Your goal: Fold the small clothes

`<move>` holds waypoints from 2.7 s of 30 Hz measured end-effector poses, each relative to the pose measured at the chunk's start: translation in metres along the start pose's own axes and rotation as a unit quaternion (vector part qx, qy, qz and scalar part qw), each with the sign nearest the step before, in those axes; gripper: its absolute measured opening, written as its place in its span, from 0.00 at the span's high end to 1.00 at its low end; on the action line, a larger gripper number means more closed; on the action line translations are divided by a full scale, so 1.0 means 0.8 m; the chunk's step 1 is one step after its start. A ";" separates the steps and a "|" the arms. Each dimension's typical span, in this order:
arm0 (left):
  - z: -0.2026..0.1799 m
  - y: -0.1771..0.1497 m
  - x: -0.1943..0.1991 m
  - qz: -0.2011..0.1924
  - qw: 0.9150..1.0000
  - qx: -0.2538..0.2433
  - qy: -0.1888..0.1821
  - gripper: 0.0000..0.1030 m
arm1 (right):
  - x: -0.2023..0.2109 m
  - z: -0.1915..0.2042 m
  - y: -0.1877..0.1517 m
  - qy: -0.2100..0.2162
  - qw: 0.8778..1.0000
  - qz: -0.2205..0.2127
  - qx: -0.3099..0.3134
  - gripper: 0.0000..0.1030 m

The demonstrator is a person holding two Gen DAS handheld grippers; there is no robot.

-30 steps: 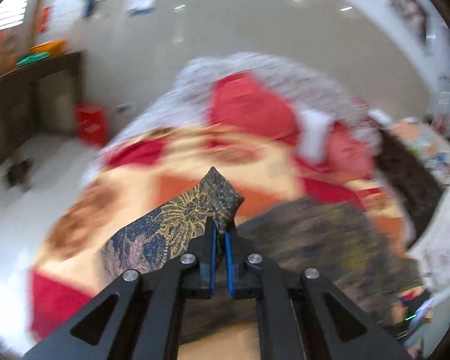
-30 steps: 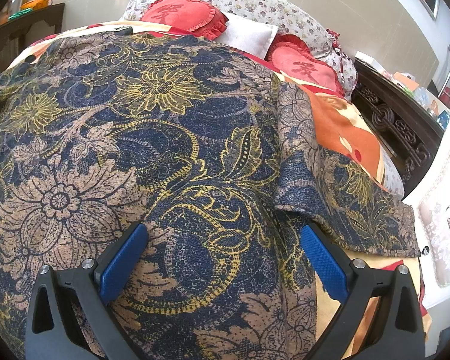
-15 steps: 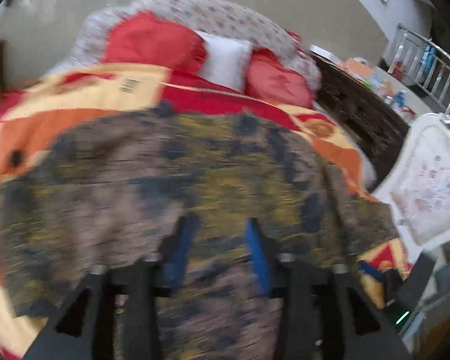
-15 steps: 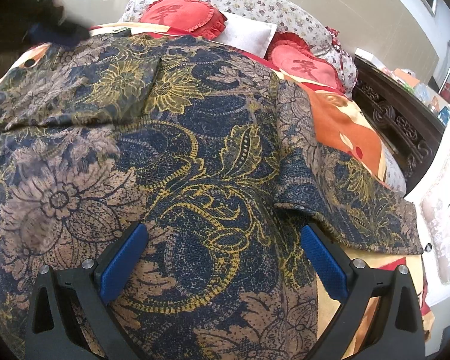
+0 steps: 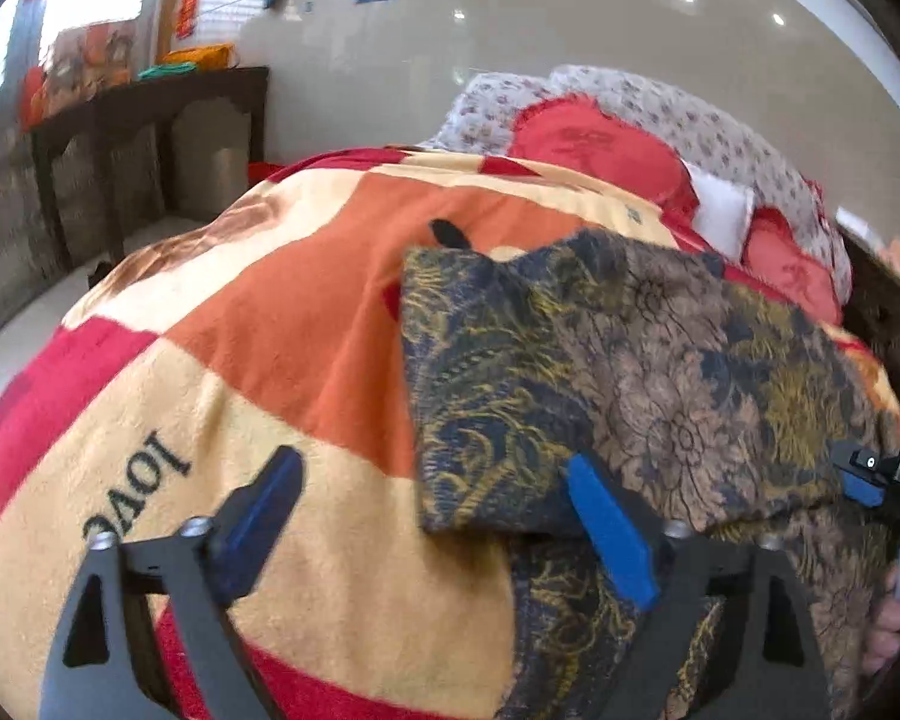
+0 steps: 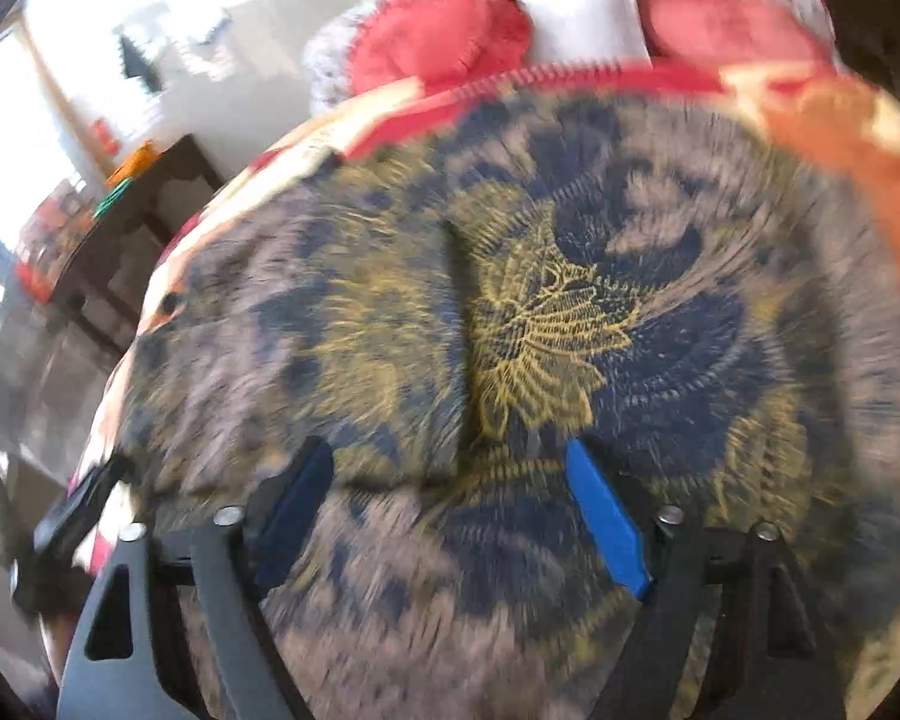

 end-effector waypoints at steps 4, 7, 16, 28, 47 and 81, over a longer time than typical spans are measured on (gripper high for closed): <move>0.017 -0.001 -0.013 0.025 0.998 0.049 -0.018 0.05 | -0.018 0.011 0.013 0.083 0.996 -0.011 -0.019 0.53; 0.017 -0.003 -0.010 0.028 0.998 0.055 -0.021 0.05 | -0.036 0.019 0.016 0.138 0.990 0.018 -0.031 0.94; 0.015 -0.004 -0.007 0.027 0.998 0.055 -0.017 0.05 | -0.003 -0.059 0.026 0.006 0.998 0.024 -0.062 1.00; -0.010 0.013 0.008 0.012 1.000 0.022 -0.019 0.05 | 0.125 -0.210 -0.027 -0.096 0.981 -0.008 -0.168 1.00; -0.168 0.026 -0.127 0.110 0.985 -0.126 -0.046 0.55 | 0.182 -0.152 -0.020 -0.171 0.983 -0.058 -0.040 1.00; -0.159 -0.053 -0.057 0.115 0.977 -0.158 -0.082 0.00 | 0.194 -0.153 -0.040 -0.264 0.961 -0.050 0.063 0.51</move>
Point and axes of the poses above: each gripper's, at about its wrist camera, not at the fingertips, and x roughly against the way its jaws point, z to its left, y to its top, the point moved 6 cm from there along -x, roughly the way its jaws point, and after that the axes turned 7 degrees about x, right-handed, at the moved point
